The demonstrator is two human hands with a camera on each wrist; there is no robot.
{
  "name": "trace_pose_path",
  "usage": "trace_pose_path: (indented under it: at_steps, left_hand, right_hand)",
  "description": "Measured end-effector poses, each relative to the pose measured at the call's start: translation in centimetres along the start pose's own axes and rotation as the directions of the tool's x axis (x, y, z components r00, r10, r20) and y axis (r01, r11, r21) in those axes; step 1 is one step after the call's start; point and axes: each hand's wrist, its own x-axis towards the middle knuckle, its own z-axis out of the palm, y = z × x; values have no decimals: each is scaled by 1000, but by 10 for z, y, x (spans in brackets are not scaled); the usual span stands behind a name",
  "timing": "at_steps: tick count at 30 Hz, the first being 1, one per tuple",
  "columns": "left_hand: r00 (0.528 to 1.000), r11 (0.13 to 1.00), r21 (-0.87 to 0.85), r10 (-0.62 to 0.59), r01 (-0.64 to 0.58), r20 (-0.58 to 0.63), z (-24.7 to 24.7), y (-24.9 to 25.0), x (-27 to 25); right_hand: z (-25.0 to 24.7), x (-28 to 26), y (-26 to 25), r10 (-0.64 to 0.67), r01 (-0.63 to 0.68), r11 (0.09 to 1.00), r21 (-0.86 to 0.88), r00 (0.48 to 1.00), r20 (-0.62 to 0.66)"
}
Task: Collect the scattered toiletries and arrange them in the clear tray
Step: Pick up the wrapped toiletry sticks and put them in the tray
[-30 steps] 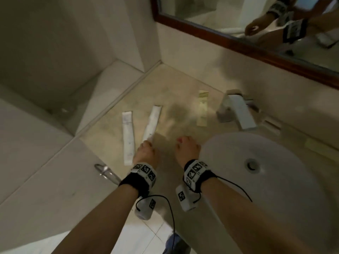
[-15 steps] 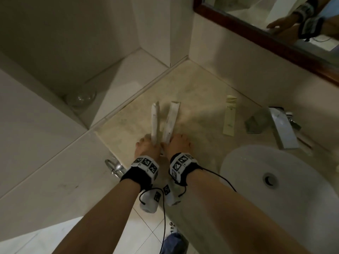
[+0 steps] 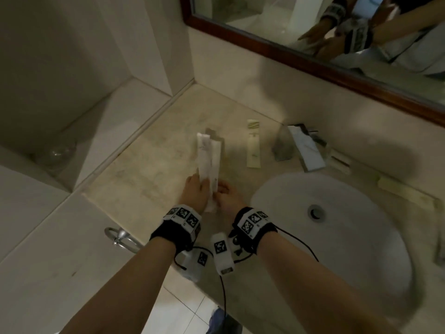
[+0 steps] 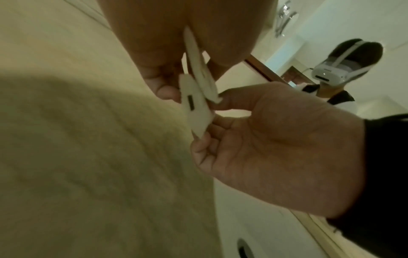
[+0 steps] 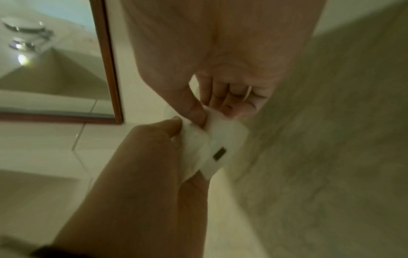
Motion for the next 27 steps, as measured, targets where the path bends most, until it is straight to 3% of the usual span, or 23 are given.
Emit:
trace_pose_path:
  at_steps: [4,9,14,19,22,25,27]
  left_hand:
    - [993,1000,18,18,-21,120,48,25,-29]
    - [942,990,64,100,-127,321,130,51,-92]
    - [811,940,41,270,-339,519,217,93,-167]
    - [675,880,113,267,-462,688,296,149,-249]
    - [543,812,124,259,-570,798,341,181,-298]
    - [417,690,133,262,-712,871,386,205,-339]
    - [361,612,160,219,-774,906,415,213,-359]
  right_hand:
    - [-53,-34,22,-21,23,998,63,999,-41]
    - [-135,-92,66,31,-6,988,156,987,-157]
    - [-229,-166,119,28,33,976,213,960,-278]
    - [-326,-242,167,92,93,904,418,912,-401]
    - [-383,-280,191,164,182,851,493,800,-577]
    - [-438,-322,226,262,274,803,529,635,-727]
    - [-468,-350,253,293,333,795,508,521,-801]
